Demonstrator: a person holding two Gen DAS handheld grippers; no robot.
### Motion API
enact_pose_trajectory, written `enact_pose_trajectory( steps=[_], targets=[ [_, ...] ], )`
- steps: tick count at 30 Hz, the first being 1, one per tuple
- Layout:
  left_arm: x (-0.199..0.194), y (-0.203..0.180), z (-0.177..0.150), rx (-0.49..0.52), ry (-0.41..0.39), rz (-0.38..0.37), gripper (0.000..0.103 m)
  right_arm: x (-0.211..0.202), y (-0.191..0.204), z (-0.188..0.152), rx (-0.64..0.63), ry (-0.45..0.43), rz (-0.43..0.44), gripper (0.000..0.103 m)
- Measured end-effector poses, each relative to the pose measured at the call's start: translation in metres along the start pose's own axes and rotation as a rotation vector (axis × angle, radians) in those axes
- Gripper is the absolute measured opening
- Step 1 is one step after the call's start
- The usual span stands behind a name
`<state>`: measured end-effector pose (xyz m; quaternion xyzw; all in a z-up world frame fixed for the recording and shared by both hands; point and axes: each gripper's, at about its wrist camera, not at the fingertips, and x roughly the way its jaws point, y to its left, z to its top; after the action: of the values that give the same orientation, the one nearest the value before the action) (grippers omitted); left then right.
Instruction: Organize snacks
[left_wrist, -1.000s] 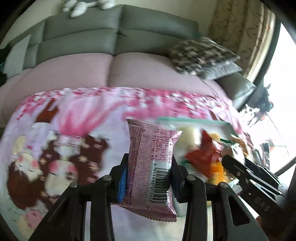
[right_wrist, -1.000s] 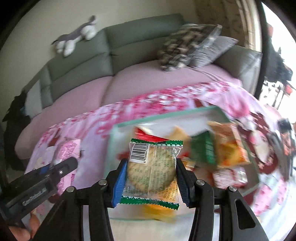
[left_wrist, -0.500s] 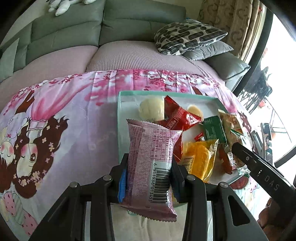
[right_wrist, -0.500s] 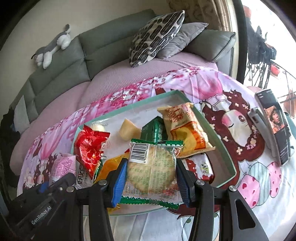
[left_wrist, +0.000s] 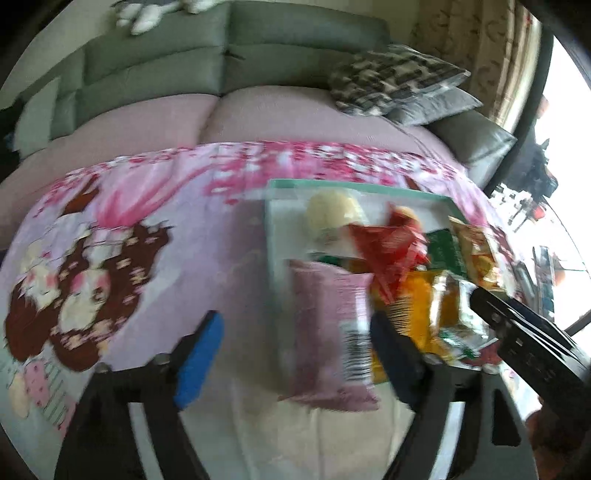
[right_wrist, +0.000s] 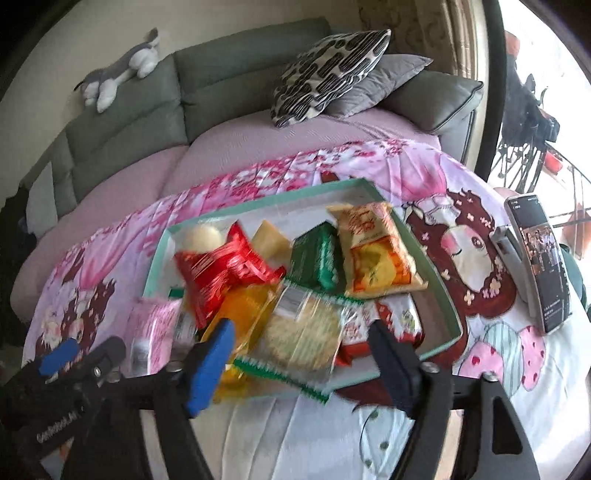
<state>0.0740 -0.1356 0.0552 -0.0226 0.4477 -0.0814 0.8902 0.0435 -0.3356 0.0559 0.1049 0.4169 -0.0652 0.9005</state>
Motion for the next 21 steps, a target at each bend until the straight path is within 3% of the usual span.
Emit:
enact_pose_trajectory(
  steps=[4,12,21],
  targets=[
    [-0.007,0.022,-0.013,-0.048,-0.022,0.113,0.101,-0.004,0.009,-0.011,-0.020,0.020,0.015,0.103],
    [-0.021,0.048,-0.035,-0.074,-0.008,0.208,0.102,-0.011,0.027,-0.024,-0.079,0.037,0.000,0.103],
    [-0.028,0.051,-0.039,-0.083,-0.031,0.324,0.102,-0.006,0.029,-0.027,-0.080,0.057,-0.022,0.103]
  ],
)
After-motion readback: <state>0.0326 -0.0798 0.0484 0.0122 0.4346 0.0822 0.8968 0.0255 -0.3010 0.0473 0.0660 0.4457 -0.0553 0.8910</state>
